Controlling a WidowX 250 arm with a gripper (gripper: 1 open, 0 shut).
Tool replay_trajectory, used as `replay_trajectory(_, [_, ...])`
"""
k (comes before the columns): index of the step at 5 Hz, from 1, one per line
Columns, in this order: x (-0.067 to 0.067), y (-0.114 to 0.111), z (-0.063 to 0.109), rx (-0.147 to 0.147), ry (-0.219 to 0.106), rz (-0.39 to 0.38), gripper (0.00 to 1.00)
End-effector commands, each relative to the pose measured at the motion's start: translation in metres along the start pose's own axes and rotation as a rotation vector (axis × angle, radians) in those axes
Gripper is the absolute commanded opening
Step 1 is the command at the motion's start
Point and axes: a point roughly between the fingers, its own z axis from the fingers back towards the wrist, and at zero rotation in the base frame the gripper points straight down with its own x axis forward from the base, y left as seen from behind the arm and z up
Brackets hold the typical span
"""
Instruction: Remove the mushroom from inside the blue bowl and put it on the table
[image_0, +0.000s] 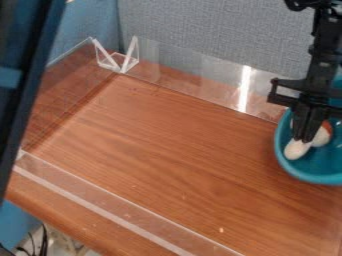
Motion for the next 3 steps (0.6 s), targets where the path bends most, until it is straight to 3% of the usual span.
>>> replay_trajectory(1, [-0.005,0.009,0.058,-0.017,-0.096,0.043,0.0])
replay_trajectory(2, [-0.014,0.013,0.076,-0.001,-0.094,0.068,0.0])
replay_trajectory(3, [-0.023,0.019,0.082,0.005,-0.1,0.058,0.0])
